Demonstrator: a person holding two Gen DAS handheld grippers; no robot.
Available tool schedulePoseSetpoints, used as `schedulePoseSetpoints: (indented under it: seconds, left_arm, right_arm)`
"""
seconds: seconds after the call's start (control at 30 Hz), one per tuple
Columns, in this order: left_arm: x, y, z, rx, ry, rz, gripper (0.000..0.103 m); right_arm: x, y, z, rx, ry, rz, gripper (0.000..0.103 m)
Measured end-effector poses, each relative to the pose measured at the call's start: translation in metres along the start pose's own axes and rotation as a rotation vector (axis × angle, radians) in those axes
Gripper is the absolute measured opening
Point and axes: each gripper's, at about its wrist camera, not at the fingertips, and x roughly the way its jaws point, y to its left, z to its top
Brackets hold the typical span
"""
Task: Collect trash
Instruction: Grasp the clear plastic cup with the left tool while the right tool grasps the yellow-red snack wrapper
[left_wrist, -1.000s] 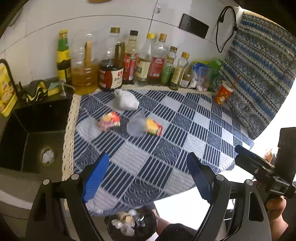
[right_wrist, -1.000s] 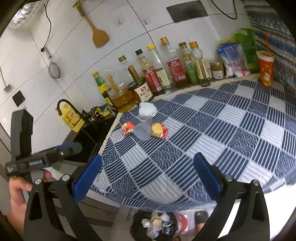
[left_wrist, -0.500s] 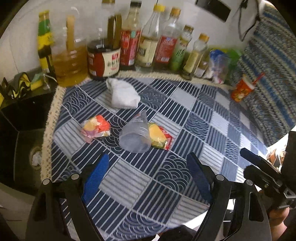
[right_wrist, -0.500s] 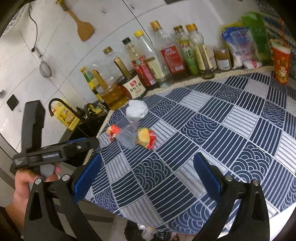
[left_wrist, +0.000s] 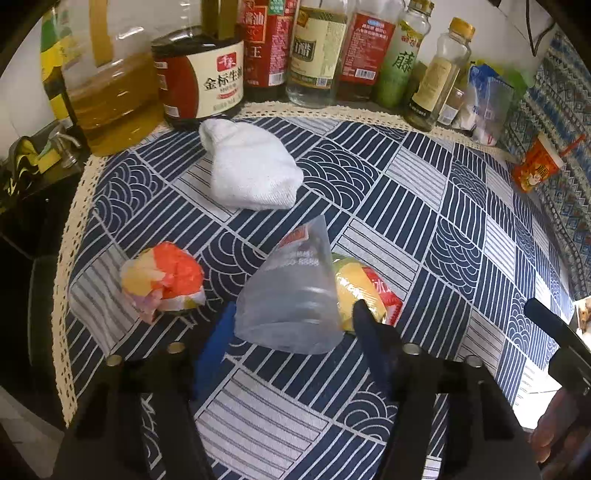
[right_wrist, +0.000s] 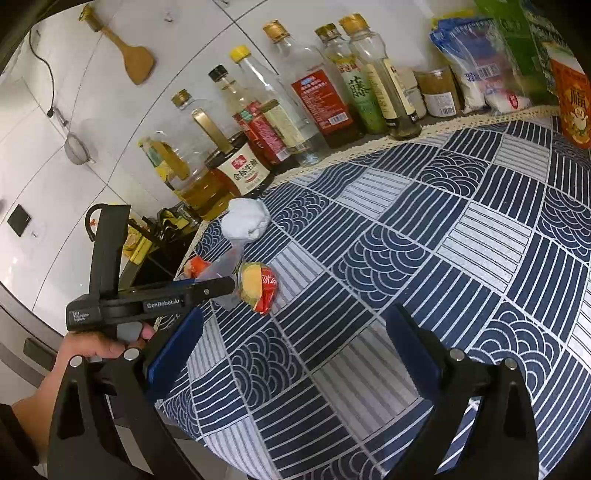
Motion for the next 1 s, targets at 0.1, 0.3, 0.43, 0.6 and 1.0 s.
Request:
schedulePoseSetpoints:
  seconds: [0.1,0.3,0.43,0.6,1.0]
  left_arm:
    - [-0.001,-0.001,0.000,0.006,-0.009,-0.023,0.056]
    - [-0.005,-0.002,-0.003,-0.006,-0.016,-0.028,0.056]
    - [-0.018,-0.002,-0.006,-0.020,-0.043,-0.043,0.056]
    - [-0.040,0.006,-0.017,-0.056,-0.070,-0.048,0.056]
    - [-0.077,0.050,-0.075,-0.240,-0.104,-0.021,0.056]
  right_arm:
    - [0.006,-0.006,0.000,0.005,0.016,0.006,0.098]
    - [0.013,-0.004,0.001,-0.018,0.037,0.011,0.098]
    - [0.019,0.003,0.003,-0.058,0.067,0.018,0.098]
    - [0.033,0.017,0.009,-0.165,0.112,-0.003,0.098]
    - [0.103,0.062,0.020,-0.439,0.251,-0.095,0.097]
